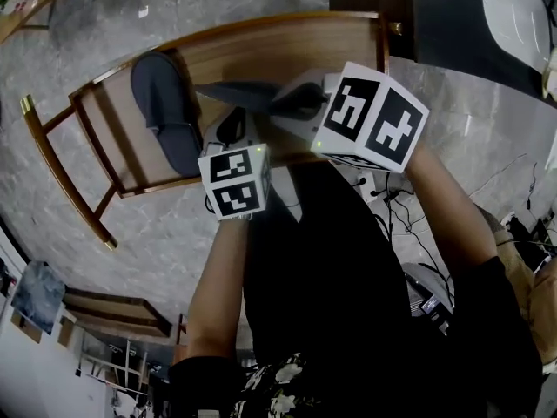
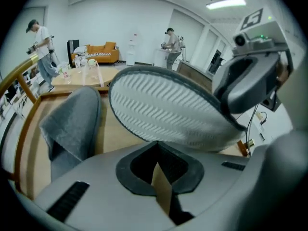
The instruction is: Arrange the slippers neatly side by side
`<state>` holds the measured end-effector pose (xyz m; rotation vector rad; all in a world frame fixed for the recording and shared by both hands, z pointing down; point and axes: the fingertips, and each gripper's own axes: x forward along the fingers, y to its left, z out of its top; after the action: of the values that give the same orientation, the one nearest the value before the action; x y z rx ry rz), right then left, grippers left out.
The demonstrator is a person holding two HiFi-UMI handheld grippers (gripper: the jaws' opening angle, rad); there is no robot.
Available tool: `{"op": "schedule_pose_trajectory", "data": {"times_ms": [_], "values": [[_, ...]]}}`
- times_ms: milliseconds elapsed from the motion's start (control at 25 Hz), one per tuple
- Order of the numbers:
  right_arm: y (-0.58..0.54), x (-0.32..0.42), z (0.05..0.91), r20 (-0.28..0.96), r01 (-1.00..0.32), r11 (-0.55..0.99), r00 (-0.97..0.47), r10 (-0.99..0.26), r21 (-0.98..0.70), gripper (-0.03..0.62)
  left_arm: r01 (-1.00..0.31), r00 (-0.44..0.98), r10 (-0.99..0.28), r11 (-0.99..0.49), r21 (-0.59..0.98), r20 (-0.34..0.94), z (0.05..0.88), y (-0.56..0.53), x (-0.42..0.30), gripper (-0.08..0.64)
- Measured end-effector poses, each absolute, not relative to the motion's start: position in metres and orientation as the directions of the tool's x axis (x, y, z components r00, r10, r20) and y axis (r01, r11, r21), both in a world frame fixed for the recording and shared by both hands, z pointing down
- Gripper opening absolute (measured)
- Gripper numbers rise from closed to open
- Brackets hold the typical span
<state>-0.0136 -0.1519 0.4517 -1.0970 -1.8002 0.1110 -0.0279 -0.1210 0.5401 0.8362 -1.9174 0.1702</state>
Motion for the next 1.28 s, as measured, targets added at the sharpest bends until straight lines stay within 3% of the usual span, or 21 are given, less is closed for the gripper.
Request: {"op": "schedule_pose_trajectory", "data": {"times_ms": [360,800,1280], "values": [[-0.153,-0.005,0.456,0.598,0.459,0.642,-0.261,0.758,-0.614,0.013,-0.783,-0.276,-0.535,0.607,0.136,0.798,0.537,-0.154,-0.053,0.002],[-0.173,-0.004,0.464,0.525,0.259,0.647,-0.409,0.746,-0.717,0.006,-0.886,-0.227,-0.666,0.444,0.133,0.71,0.525,-0.194,-0.048,0.002],[-0.177,-0.015,0.495,0.526,0.077,0.65,-0.519,0.674,-0.756,-0.002,-0.793,-0.265,-0.634,0.571,0.21,0.726,0.507,-0.16,-0.05,0.002]]}}
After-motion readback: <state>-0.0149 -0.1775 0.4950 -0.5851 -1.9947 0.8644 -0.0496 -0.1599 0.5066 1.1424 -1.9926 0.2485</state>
